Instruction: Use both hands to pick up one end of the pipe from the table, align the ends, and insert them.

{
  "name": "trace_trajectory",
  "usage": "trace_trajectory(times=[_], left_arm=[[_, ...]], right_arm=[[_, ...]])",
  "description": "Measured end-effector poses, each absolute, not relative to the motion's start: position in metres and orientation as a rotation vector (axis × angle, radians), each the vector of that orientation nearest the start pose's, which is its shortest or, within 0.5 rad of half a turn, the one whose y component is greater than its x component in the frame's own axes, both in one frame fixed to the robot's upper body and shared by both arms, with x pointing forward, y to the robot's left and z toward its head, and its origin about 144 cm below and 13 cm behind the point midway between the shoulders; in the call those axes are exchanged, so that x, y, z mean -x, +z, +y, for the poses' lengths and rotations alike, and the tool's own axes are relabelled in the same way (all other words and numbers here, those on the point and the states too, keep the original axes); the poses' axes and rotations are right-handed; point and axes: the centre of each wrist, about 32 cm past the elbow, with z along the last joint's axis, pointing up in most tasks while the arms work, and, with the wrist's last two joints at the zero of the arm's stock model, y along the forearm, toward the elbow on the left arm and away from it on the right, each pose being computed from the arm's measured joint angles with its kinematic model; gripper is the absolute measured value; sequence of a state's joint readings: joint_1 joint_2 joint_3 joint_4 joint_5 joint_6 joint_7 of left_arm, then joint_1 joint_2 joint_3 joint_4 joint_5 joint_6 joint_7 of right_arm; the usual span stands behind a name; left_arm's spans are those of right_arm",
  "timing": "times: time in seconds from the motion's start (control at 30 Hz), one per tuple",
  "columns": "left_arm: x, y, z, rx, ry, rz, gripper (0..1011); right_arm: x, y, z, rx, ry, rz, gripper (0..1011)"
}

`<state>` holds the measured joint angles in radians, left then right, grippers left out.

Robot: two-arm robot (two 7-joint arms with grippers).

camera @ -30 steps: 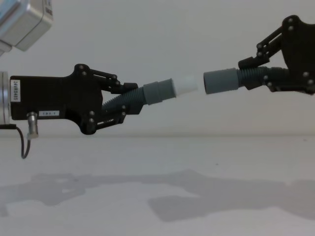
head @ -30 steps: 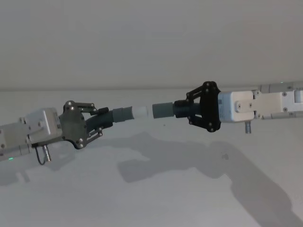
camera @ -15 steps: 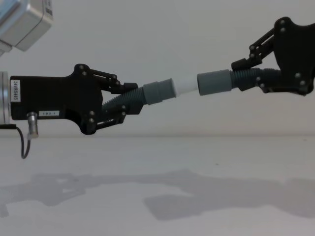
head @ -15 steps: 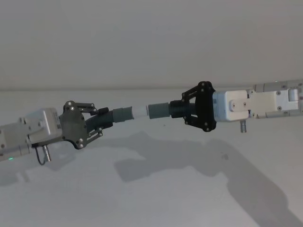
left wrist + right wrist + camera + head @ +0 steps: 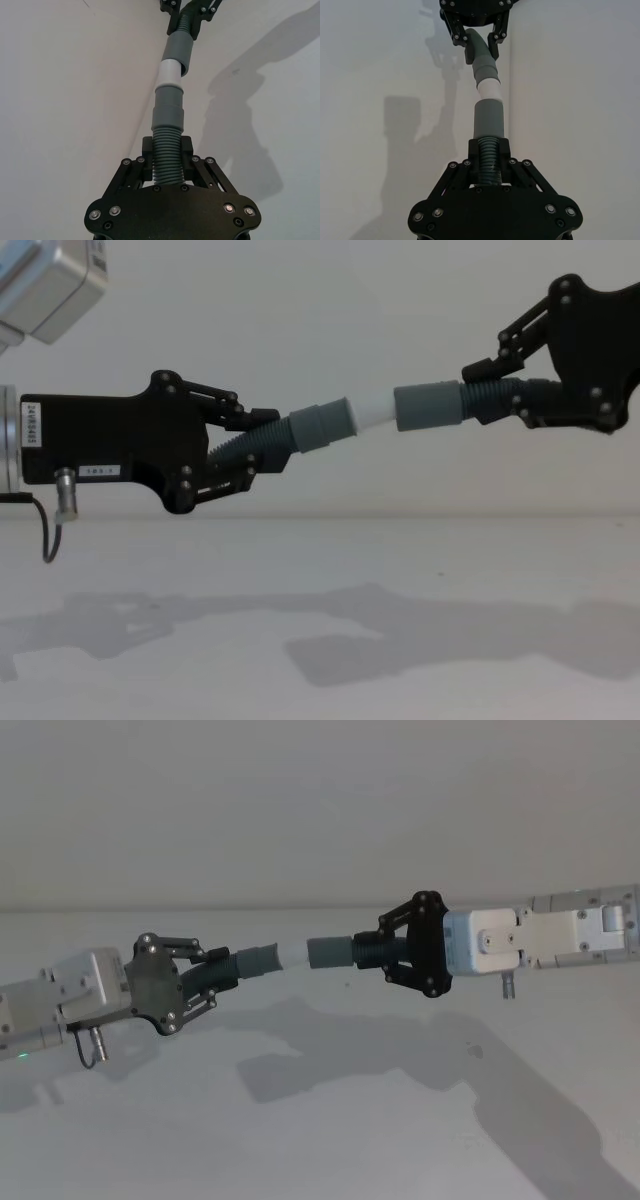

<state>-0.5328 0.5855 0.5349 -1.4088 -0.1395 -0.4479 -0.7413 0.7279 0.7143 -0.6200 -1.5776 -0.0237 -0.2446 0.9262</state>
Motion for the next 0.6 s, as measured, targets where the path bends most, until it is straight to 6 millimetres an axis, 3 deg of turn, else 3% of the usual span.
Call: trace_trajectory(times=[0.6], left_arm=[[-0.5629, 1.2561, 0.282, -0.215, 0.356, -0.754, 290]], right_arm=[[-0.563, 1.3607, -0.2736, 0.579, -0.157, -0.921, 204]])
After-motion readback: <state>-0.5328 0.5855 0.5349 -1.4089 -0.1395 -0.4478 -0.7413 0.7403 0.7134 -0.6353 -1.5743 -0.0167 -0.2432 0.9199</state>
